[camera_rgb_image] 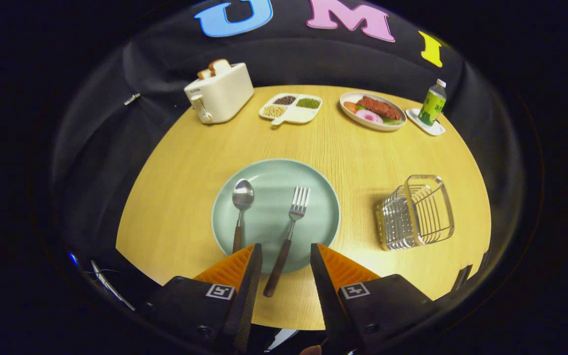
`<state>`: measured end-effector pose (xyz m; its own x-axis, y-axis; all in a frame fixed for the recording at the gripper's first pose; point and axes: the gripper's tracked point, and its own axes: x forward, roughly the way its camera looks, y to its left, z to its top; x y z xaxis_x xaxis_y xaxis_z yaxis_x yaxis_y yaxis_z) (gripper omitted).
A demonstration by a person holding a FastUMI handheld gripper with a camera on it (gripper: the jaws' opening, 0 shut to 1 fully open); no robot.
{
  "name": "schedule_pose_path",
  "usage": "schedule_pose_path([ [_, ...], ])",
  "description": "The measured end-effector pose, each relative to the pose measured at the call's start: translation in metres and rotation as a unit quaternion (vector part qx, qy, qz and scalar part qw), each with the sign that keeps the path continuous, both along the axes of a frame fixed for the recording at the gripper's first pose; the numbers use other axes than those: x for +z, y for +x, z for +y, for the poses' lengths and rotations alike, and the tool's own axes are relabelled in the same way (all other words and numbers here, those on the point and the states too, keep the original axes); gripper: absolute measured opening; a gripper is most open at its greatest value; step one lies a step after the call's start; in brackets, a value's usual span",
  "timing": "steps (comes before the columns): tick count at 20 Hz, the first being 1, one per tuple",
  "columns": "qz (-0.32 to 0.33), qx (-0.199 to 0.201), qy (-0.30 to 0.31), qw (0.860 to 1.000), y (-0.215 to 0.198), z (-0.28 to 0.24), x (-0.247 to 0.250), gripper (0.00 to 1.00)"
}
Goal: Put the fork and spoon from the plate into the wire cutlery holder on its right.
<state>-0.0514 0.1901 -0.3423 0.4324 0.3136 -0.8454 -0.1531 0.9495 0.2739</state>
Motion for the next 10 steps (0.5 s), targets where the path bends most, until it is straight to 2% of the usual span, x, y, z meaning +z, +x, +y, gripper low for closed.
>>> schedule_pose_path([
  [2, 0.022, -0.009, -0.004, 1.000, 0.003, 0.004, -0.016, 0.58],
  [8, 0.070, -0.013, -0.025, 0.997, 0.008, 0.013, -0.051, 0.59],
  [10, 0.083, -0.017, -0.026, 0.996, 0.010, 0.016, -0.057, 0.47],
])
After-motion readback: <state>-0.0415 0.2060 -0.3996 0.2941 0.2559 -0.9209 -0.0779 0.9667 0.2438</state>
